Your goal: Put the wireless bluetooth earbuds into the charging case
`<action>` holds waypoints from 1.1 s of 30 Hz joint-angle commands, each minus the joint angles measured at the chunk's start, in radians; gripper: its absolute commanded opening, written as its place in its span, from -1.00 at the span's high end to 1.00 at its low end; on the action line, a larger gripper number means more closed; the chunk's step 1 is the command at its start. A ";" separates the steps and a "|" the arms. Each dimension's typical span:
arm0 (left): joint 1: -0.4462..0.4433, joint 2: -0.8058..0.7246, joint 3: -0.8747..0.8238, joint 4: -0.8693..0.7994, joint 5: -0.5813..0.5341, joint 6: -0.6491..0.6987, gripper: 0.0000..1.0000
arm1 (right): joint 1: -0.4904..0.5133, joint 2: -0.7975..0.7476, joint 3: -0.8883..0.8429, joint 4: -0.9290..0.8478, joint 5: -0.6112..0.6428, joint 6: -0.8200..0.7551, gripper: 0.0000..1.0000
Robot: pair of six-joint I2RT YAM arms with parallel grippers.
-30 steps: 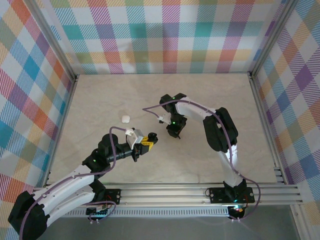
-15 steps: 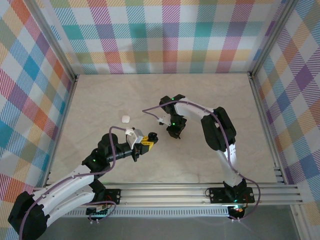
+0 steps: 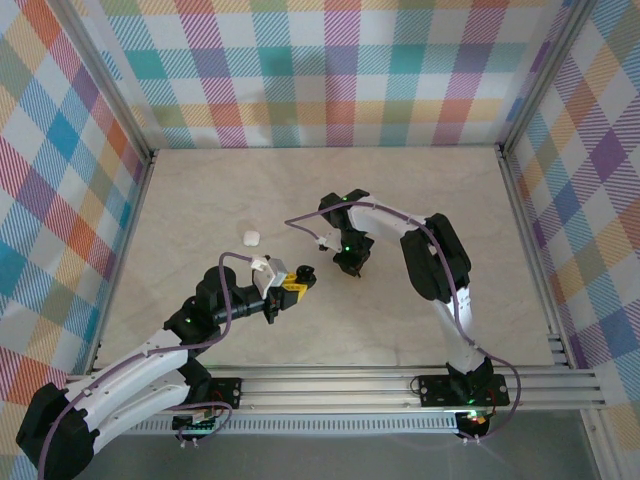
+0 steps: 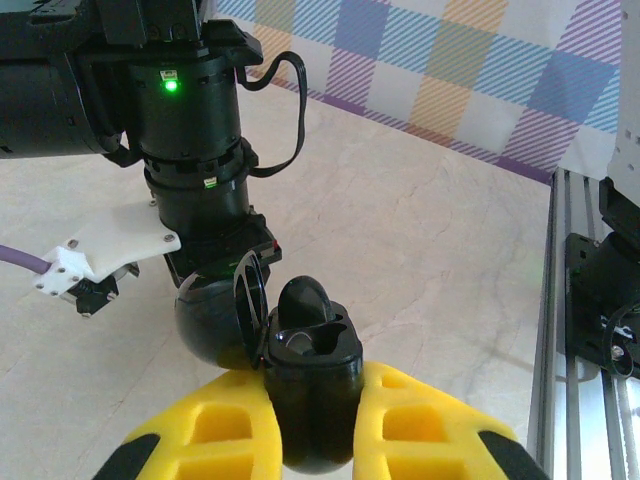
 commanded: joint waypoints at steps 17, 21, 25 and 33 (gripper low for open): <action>-0.013 0.006 0.015 0.165 0.088 -0.002 1.00 | -0.063 -0.351 -0.200 0.318 -0.209 0.256 0.86; -0.013 0.043 0.065 0.147 0.116 -0.007 1.00 | -0.064 -0.493 -0.272 0.413 -0.262 0.291 0.87; -0.013 0.073 0.099 0.160 0.133 -0.004 1.00 | -0.064 -0.666 -0.375 0.558 -0.313 0.367 0.87; -0.013 0.139 0.136 0.227 0.134 0.001 1.00 | -0.061 -0.880 -0.456 0.676 -0.447 0.403 0.85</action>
